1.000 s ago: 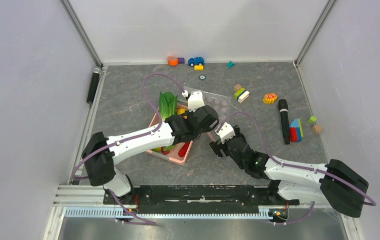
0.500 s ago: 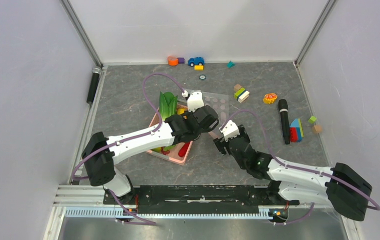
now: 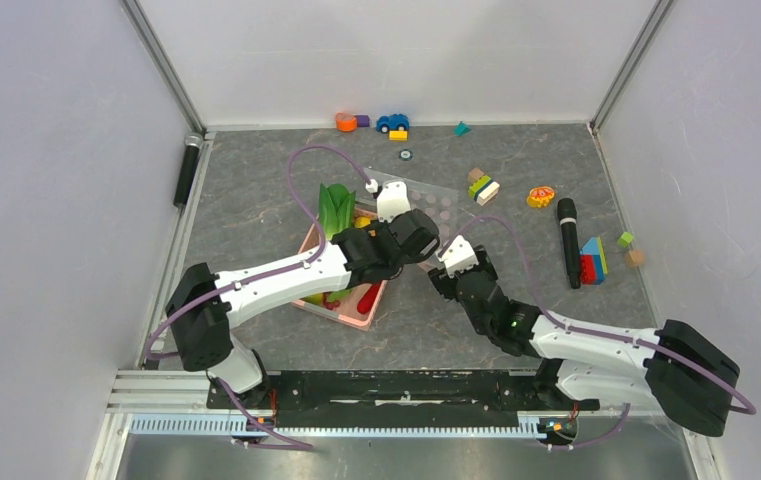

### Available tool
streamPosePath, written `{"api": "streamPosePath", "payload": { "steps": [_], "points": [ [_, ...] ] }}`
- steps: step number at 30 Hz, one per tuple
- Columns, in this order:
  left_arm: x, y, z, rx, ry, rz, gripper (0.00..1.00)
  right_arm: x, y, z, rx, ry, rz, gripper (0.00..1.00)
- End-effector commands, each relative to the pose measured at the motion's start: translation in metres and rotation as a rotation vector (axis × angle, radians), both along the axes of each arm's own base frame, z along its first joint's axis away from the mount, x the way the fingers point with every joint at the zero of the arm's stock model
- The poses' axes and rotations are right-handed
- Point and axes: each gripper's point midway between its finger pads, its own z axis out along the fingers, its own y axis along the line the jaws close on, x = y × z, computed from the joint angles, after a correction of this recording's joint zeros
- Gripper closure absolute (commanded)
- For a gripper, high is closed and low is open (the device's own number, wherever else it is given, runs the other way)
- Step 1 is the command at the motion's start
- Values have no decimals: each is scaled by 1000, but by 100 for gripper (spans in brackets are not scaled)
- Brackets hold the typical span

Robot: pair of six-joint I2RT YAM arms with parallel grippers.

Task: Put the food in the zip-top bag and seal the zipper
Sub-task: Open the zipper of the food storage bag at the center of the board.

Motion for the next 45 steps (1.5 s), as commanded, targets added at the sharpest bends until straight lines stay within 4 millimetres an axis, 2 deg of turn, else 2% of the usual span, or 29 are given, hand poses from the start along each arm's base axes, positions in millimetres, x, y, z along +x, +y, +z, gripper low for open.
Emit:
{"api": "streamPosePath", "payload": {
  "steps": [1,7,12,13,17,19,21,22,23,24,27,31,35,40,45],
  "points": [
    [3,-10,11,-30,-6,-13,98,13,28,38,101,-114,62,25],
    [-1,-13,10,-37,10,-34,98,17,39,41,126,-155,97,29],
    [-4,-15,12,-55,17,-55,98,17,43,35,134,-153,108,35],
    [-5,-16,13,-66,14,-65,98,16,43,33,139,-150,112,39],
    [-9,-21,20,-115,-11,-120,97,12,44,27,179,-130,122,69],
    [-14,-24,26,-147,-33,-174,89,9,45,27,203,-116,129,79],
    [-18,-24,32,-169,-64,-225,76,4,46,27,233,-102,141,88],
    [-21,-22,35,-179,-82,-251,65,1,47,27,248,-91,155,91],
    [-26,-21,38,-195,-102,-287,55,-1,49,27,257,-80,170,99],
    [-32,-22,41,-207,-126,-341,46,-4,49,26,261,-71,180,100],
    [-54,-21,53,-322,-203,-475,3,-9,44,21,246,-27,174,100],
    [-75,-8,65,-408,-303,-566,0,-15,35,13,221,24,153,100],
    [-85,9,60,-415,-350,-589,0,-16,25,10,198,69,103,100],
    [-83,16,52,-432,-389,-558,0,-10,18,14,222,117,18,100],
    [-73,7,50,-413,-383,-538,0,-4,23,33,301,162,-18,100]
  ]
}}
